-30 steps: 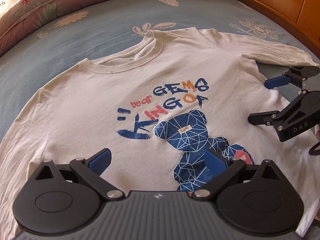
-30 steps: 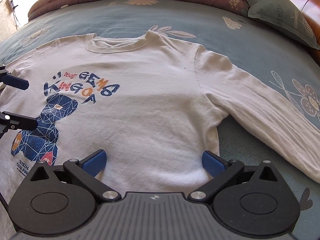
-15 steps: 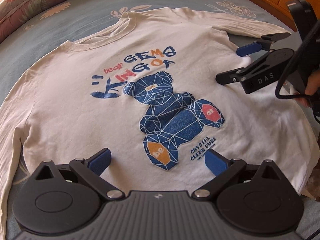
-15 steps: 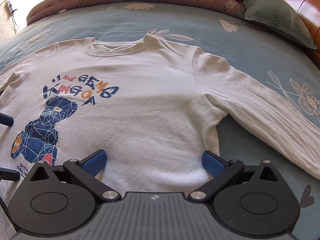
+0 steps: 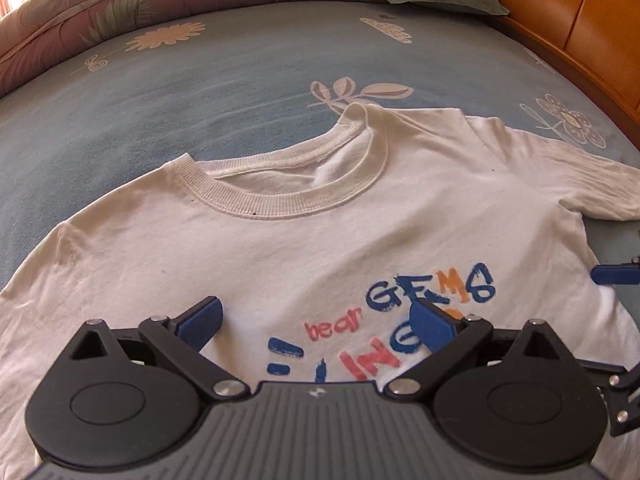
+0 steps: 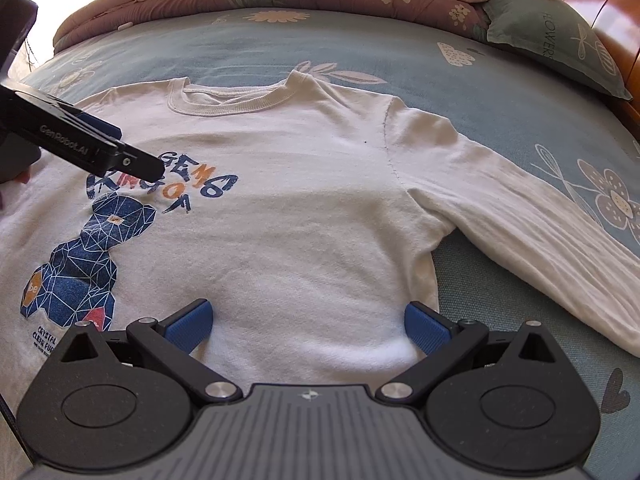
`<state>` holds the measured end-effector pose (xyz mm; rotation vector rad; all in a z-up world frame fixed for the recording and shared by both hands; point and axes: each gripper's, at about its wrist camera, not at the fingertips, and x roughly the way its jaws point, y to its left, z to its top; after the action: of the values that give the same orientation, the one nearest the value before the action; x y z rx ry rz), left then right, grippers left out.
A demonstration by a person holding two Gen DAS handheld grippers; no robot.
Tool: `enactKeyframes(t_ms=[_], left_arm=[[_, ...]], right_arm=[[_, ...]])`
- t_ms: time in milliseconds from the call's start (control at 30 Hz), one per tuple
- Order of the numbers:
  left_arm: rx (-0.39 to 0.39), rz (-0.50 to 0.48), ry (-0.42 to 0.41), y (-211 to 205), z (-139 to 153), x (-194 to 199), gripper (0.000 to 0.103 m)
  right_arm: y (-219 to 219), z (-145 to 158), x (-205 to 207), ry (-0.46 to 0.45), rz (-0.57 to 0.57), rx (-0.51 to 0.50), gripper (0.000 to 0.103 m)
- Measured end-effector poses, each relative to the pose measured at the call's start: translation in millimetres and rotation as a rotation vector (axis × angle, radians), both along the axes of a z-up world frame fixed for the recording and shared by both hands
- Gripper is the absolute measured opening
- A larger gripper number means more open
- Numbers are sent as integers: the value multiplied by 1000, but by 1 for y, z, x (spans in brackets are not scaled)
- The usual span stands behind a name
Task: Fold clothes
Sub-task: 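Position the open left tool at the shirt shoulder beside the collar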
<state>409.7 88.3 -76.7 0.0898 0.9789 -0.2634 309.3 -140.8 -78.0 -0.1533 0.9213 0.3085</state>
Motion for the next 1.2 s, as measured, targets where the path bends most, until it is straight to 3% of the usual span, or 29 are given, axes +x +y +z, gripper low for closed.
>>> enactKeyframes(t_ms=[100, 167, 367, 633, 800, 967, 1133, 1200], left_arm=[[-25, 76, 9, 2, 5, 16, 99], [-84, 73, 7, -3, 14, 22, 99], [-213, -100, 51, -55, 28, 48, 99], [-250, -170, 45, -114, 17, 96, 99], [-211, -103, 21, -117, 5, 118, 99], [-231, -88, 40, -116, 12, 123, 99], [-301, -55, 84, -111, 18, 105, 99], [-278, -50, 110, -112, 11, 96, 99]], right_arm=[[0, 0, -2, -8, -3, 1, 103], [1, 0, -3, -13, -5, 1, 103], [1, -1, -6, -28, -8, 3, 103], [-1, -2, -8, -50, 0, 14, 103], [-2, -3, -9, -61, 11, 22, 103], [-3, -3, -8, -67, 26, 28, 103], [-3, -2, -6, -60, 42, 29, 103], [-3, -2, -5, -59, 45, 30, 103]])
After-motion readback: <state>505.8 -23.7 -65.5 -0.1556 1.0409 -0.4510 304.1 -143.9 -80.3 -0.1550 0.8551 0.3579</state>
